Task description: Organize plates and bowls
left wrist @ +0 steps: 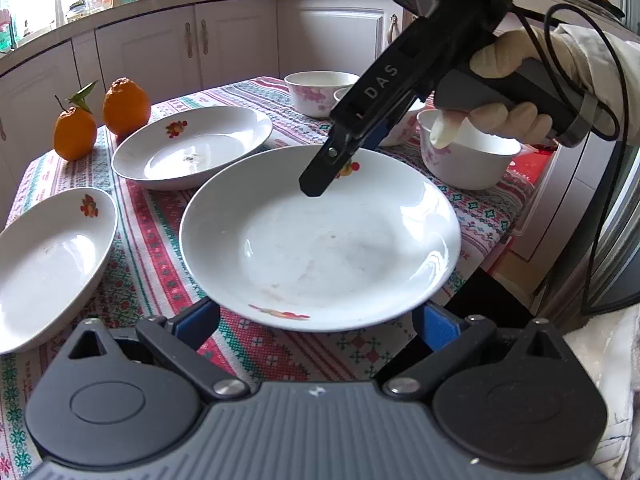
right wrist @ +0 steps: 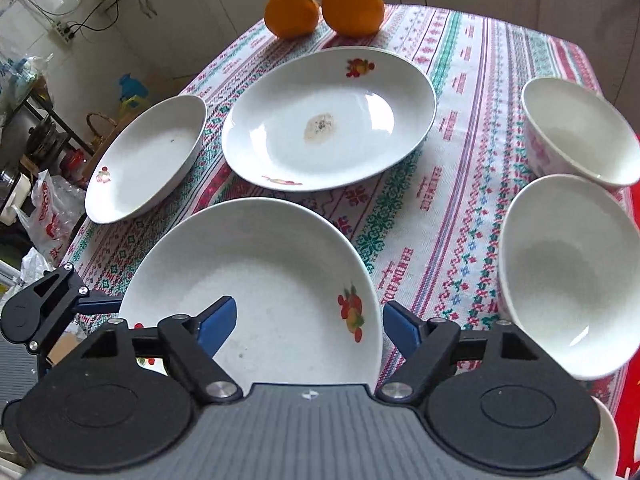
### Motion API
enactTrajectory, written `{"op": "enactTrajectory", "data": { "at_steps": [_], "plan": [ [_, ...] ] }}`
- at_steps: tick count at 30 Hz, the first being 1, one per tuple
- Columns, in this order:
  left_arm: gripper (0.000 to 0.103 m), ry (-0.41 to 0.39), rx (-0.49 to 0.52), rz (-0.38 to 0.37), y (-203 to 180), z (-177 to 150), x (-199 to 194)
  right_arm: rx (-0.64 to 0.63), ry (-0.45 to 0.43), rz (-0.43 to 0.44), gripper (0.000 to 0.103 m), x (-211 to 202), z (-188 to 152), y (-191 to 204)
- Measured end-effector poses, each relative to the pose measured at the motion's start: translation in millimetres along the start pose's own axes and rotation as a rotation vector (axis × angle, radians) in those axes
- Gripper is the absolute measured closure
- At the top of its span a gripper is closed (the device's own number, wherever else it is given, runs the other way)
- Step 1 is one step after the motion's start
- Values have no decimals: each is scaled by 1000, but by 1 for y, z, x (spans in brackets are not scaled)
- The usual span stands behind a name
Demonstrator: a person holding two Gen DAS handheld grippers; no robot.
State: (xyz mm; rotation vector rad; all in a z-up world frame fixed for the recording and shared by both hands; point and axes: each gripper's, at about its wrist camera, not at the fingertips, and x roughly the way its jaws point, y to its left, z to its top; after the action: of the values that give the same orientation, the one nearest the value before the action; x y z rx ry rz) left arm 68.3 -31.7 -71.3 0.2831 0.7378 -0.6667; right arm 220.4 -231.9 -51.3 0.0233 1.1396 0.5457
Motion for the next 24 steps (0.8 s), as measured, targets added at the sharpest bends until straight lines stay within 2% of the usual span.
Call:
{"op": "enactTrajectory", "data": {
  "at_steps": [24],
  "plan": [
    [1, 18, 18, -24, 5, 2, 3, 58, 41, 129, 20, 3, 2, -12]
  ]
}}
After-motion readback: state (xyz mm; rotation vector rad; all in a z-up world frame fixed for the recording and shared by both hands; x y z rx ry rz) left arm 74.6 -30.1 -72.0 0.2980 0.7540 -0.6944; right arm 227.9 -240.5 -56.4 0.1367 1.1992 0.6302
